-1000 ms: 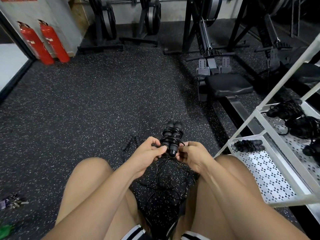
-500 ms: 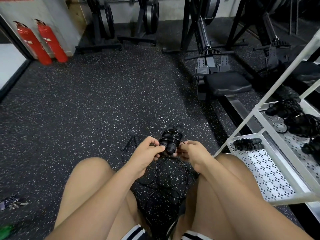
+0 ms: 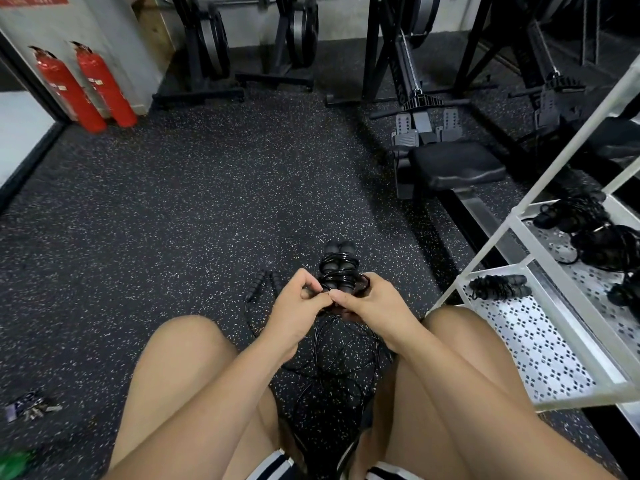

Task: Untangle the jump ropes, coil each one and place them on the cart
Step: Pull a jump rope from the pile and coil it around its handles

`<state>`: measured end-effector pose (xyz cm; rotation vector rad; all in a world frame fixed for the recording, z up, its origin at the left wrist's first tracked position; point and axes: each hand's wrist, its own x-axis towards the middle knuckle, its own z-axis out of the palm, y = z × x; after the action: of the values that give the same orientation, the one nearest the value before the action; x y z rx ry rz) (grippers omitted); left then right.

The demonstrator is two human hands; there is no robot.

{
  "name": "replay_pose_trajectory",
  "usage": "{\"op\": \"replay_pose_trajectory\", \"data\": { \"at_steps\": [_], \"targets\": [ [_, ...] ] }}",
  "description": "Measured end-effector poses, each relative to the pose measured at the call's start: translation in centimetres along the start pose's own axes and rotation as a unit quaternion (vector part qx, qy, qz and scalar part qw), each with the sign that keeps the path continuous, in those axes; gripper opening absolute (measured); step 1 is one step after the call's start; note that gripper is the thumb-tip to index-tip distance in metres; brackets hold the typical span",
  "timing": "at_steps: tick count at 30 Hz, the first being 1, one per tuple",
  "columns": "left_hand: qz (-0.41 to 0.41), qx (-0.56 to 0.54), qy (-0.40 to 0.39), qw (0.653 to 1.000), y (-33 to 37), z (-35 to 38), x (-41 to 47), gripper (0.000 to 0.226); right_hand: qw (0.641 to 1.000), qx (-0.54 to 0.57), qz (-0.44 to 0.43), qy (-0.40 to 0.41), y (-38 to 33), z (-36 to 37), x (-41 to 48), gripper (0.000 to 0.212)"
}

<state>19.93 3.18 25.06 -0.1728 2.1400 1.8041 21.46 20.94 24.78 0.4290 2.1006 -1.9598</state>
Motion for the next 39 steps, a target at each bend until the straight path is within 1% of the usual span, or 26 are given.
{"op": "replay_pose_trajectory", "data": {
  "at_steps": [1, 4, 6, 9, 12, 14, 16, 18, 23, 25, 28, 30, 32, 35, 37, 39],
  "targets": [
    [-0.009, -0.011, -0.006, 1.000, 0.0, 0.0, -0.1, 0.021, 1.000, 0.019, 0.000, 0.000, 0.2, -0.2, 0.3, 0.045],
    [-0.035, -0.054, -0.012, 0.998, 0.2, 0.0, -0.3, 0.018, 0.991, 0.125, 0.042, -0.009, 0.1, -0.7, 0.7, 0.034],
    [-0.038, -0.049, 0.001, 0.998, 0.4, 0.2, -0.4, 0.018, 0.991, 0.121, 0.050, -0.014, 0.0, -0.5, 0.6, 0.029],
    [-0.020, -0.010, 0.015, 1.000, 0.5, 0.5, -0.3, 0.019, 0.992, 0.112, 0.050, -0.012, -0.2, -0.3, 0.7, 0.027],
    [0.003, 0.031, 0.030, 0.999, 0.5, 0.8, -0.2, 0.024, 0.986, 0.150, 0.070, -0.013, -0.4, -0.5, 1.0, 0.020],
    [0.001, 0.026, 0.043, 0.999, 0.5, 0.9, -0.3, 0.025, 0.983, 0.166, 0.078, -0.016, -0.6, -0.4, 0.9, 0.018],
    [-0.009, 0.011, 0.044, 0.999, 0.4, 0.9, -0.3, 0.021, 0.985, 0.158, 0.075, -0.016, -0.6, 0.2, 0.6, 0.013],
    [-0.020, 0.000, 0.042, 0.999, 0.2, 1.0, -0.3, 0.017, 0.988, 0.139, 0.069, 0.001, -0.2, 0.6, 0.6, 0.012],
    [-0.014, 0.008, 0.047, 0.999, 0.3, 1.5, -0.4, 0.016, 0.997, 0.056, 0.032, 0.048, 0.4, 1.0, 0.7, 0.020],
    [-0.015, 0.010, 0.052, 0.998, 0.3, 1.6, -0.4, 0.020, 0.997, 0.043, 0.027, 0.055, 0.4, 1.2, 0.6, 0.020],
    [-0.015, 0.050, 0.055, 0.997, 0.3, 1.6, -0.5, 0.031, 0.998, 0.034, 0.016, 0.056, 0.4, 1.4, 0.6, 0.021],
    [-0.011, 0.062, 0.054, 0.997, 0.5, 1.6, -0.5, 0.034, 0.998, 0.025, 0.013, 0.058, 0.4, 1.3, 0.5, 0.021],
    [-0.002, 0.067, 0.058, 0.996, 0.3, 1.5, -0.3, 0.032, 0.998, 0.027, 0.018, 0.054, 0.5, 1.3, 0.4, 0.021],
    [0.006, 0.069, 0.066, 0.995, -0.1, 1.6, -0.3, 0.027, 0.998, 0.018, 0.023, 0.061, 0.1, 1.3, 0.2, 0.029],
    [0.005, 0.057, 0.069, 0.996, -0.2, 1.7, -0.3, 0.023, 0.997, 0.039, 0.033, 0.064, -0.2, 1.1, 0.0, 0.025],
    [0.005, 0.044, 0.071, 0.997, -0.1, 1.8, -0.3, 0.024, 0.995, 0.063, 0.047, 0.060, -0.4, 0.9, -0.1, 0.022]
  ]
}}
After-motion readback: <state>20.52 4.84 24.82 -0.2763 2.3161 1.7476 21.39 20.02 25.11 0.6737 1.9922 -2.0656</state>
